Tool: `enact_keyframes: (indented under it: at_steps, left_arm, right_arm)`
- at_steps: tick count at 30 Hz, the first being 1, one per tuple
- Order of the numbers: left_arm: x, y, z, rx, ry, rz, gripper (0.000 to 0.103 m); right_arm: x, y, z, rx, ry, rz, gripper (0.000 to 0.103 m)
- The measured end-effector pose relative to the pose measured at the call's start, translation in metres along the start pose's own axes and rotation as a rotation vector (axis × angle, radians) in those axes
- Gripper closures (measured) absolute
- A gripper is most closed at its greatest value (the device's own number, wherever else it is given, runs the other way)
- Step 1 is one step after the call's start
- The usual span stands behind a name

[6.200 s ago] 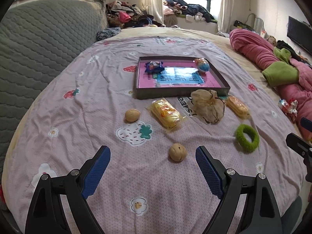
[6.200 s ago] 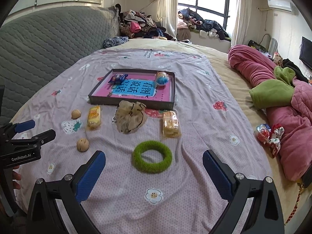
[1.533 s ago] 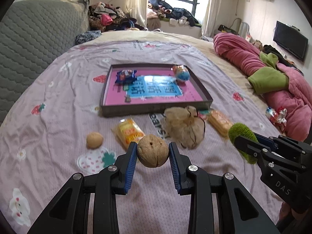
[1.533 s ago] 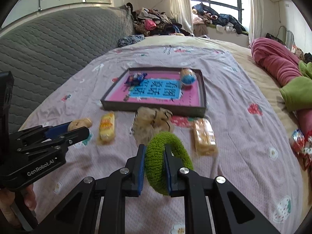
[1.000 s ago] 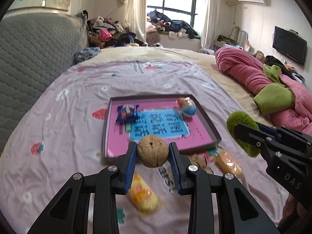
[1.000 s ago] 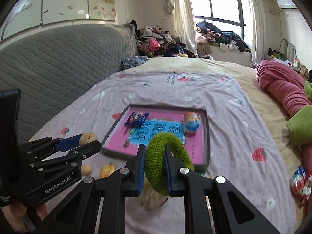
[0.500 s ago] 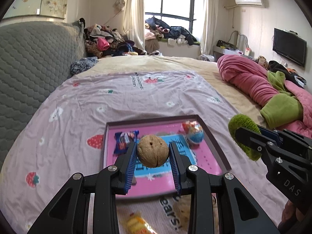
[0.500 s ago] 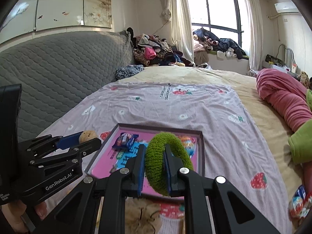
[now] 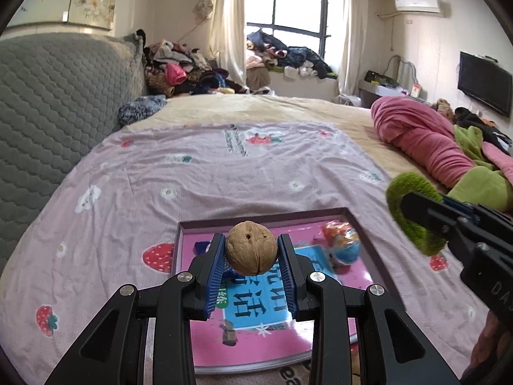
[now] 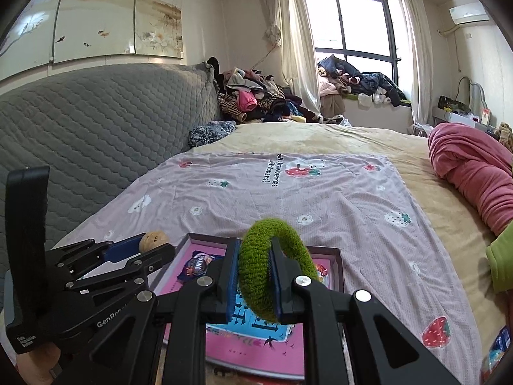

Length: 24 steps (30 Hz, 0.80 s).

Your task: Organize objects

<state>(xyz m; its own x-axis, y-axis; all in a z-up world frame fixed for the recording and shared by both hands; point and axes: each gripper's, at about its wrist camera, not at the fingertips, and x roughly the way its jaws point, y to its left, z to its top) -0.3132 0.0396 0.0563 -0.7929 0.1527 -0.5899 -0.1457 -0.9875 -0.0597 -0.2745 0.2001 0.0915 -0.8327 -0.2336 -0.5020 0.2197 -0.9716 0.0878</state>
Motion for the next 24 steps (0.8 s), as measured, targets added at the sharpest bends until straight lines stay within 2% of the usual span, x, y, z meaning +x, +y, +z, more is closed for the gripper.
enact_keyframes:
  at_steps: [9, 15, 24]
  left_arm:
    - [0.039, 0.010, -0.023, -0.009, 0.046, 0.006, 0.069]
    - [0.059, 0.019, -0.030, -0.002, 0.078, 0.029, 0.069]
    - [0.070, 0.024, -0.036, -0.009, 0.106, 0.016, 0.069]
  right_arm:
    - [0.041, -0.012, -0.024, 0.005, 0.074, -0.008, 0.085]
    - [0.052, -0.018, -0.032, 0.005, 0.082, -0.021, 0.085]
    - [0.068, -0.027, -0.040, 0.009, 0.124, -0.041, 0.085]
